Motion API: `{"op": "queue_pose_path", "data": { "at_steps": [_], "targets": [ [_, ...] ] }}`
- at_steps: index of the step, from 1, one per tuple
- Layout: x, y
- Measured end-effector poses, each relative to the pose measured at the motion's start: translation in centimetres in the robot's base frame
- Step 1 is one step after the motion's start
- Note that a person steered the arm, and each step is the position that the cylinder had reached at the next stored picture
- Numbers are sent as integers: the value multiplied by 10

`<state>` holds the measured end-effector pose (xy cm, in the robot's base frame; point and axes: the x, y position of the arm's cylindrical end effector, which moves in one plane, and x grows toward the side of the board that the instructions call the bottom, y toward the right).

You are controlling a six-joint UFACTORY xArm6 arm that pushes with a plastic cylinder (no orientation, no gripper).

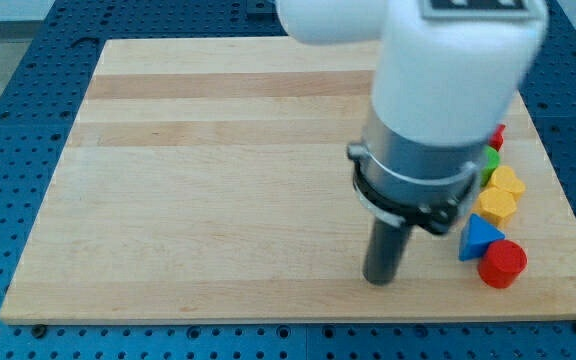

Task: Nudge the red star down a bit

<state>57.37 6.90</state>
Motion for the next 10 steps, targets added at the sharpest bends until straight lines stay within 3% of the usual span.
{"op": "queue_pose_path", "data": {
  "at_steps": [2, 4, 6, 8, 9, 10],
  "targets": [
    [-116, -38],
    [-272, -52],
    [-352, 38],
    [-339, 188],
    [-289, 245],
    [-245, 259]
  ]
}}
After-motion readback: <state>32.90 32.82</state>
